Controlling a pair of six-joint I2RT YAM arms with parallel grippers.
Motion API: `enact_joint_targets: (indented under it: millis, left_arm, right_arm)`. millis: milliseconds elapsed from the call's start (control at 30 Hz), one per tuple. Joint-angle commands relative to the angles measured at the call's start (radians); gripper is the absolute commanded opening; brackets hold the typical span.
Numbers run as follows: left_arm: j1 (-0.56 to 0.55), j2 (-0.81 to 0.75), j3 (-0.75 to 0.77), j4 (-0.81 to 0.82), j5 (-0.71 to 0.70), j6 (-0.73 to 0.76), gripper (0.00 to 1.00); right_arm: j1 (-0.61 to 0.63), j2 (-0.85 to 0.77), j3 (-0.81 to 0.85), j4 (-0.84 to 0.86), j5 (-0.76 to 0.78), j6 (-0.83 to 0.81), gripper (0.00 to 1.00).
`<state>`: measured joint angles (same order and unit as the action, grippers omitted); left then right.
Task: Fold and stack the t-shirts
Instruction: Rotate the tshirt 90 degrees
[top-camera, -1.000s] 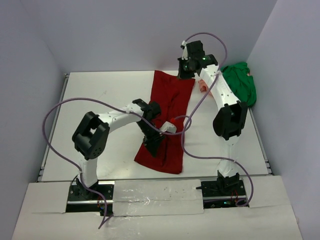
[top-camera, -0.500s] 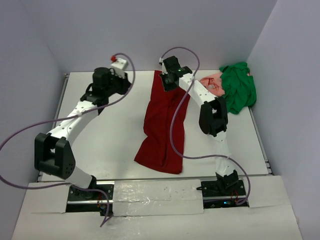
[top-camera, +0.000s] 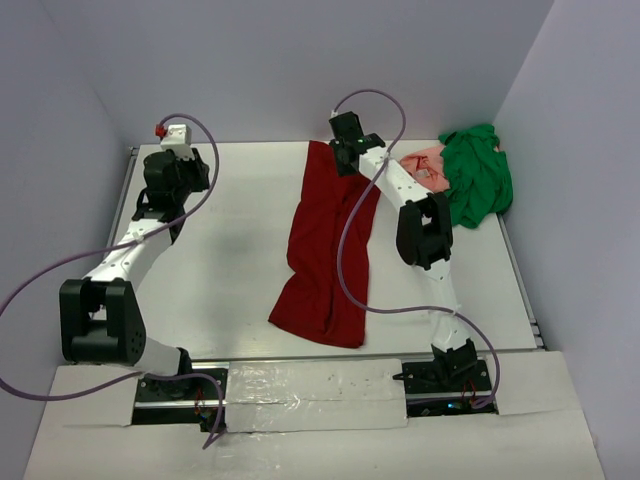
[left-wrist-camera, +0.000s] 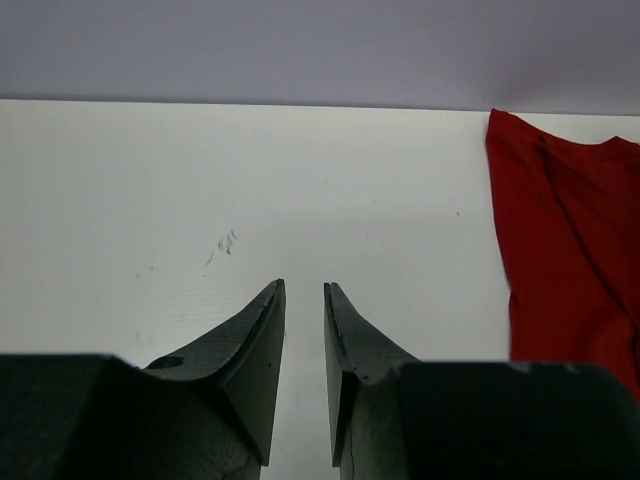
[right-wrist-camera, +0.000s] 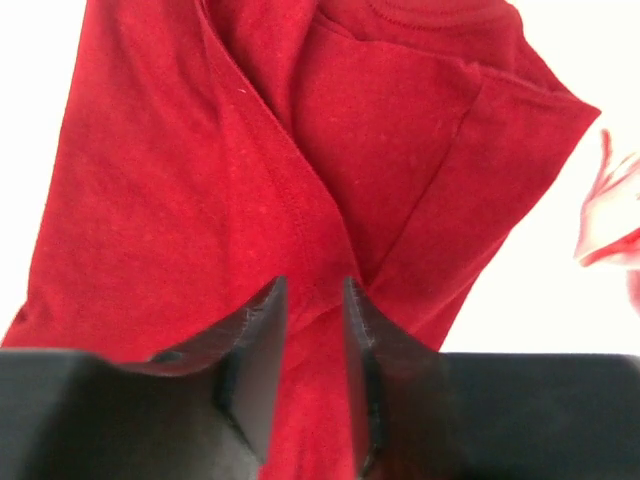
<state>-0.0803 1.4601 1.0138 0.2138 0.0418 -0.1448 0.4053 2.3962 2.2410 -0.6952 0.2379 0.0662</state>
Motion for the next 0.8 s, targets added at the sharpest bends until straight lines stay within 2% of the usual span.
enact_joint_targets:
  millis: [0,67,333,633,767]
  left_arm:
    - [-0.006,-0.043,-0.01,0.059,0.01,0.01,0.31]
    - [-0.003,-0.046,-0.018,0.058,0.004,0.022,0.32]
    - [0.02,-0.06,-0.032,0.027,0.024,0.025,0.32]
    - [0.03,-0.058,-0.032,0.003,0.082,0.022,0.32]
    - [0.03,-0.055,-0.031,-0.004,0.096,0.016,0.32]
  right_arm:
    - [-0.006,-0.035,-0.001,0.042,0.012,0.003,0.44]
    - [-0.013,-0.032,0.002,0.03,0.008,0.015,0.5]
    - [-0.031,-0.034,-0.04,-0.006,-0.038,0.05,0.5]
    - [-0.06,-0.014,-0.061,-0.032,-0.063,0.061,0.46]
    - [-0.066,-0.003,-0.064,-0.036,-0.095,0.072,0.41]
